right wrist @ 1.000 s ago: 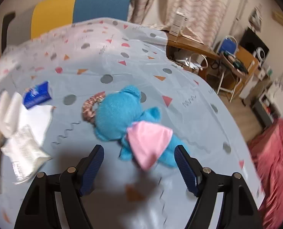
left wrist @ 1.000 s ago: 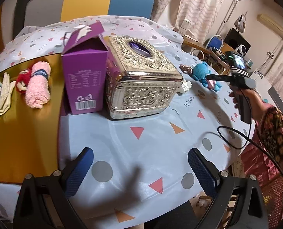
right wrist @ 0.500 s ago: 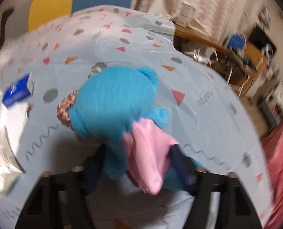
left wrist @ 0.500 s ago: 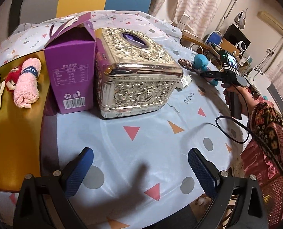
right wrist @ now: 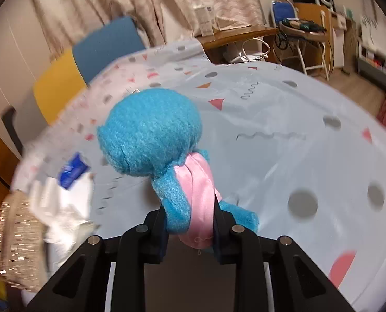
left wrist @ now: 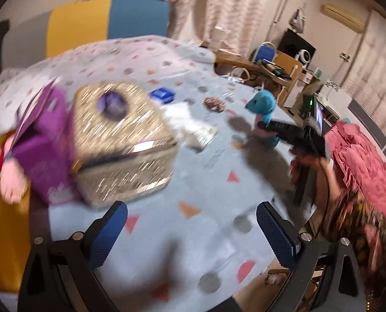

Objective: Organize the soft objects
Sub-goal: 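Grasp the blue plush doll with the right tool and lift it, then grasp the brown satin scrunchie with the left tool while the right holds the doll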

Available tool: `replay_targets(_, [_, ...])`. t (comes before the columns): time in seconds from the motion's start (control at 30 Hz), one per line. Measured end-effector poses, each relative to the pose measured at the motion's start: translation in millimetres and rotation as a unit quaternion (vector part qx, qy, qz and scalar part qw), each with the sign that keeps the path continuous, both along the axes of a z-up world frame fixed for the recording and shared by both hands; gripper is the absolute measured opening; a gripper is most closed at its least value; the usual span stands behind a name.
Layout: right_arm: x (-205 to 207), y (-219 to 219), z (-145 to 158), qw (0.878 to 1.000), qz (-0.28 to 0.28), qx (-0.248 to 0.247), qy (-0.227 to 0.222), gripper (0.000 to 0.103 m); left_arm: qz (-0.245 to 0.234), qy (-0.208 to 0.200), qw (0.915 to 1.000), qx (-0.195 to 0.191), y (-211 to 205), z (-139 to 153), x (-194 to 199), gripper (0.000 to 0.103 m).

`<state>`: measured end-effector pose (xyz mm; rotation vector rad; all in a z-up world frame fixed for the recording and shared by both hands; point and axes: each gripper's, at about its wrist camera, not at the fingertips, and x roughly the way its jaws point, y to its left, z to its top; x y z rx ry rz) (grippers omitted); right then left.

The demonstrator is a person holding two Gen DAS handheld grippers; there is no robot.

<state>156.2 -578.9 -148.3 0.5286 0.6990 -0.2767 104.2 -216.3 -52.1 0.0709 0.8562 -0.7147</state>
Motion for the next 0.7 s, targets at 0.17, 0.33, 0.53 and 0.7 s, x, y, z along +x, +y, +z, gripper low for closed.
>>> replay_targets(0.17, [-12,13,-11,1.0,-0.009,-0.011,-0.021,0.026,-0.022,-0.018,0.9996,-0.001,-55,26,23,0.1])
replay_targets(0.33, [-11,4,-20,0.999,-0.024,0.025,-0.029,0.026,-0.015,-0.007,0.9997,0.019,-118,40,68,0.1])
replay_targets(0.53, [-12,4,-22,0.999,-0.026,0.018,-0.036,0.026,-0.009,0.009,0.998,0.062,-183,24,122,0.1])
replay_targets(0.7, [-14,1,-24,0.998,-0.026,0.024,-0.043,0.026,0.021,0.064,0.9938,0.088,-210,-7,166,0.1])
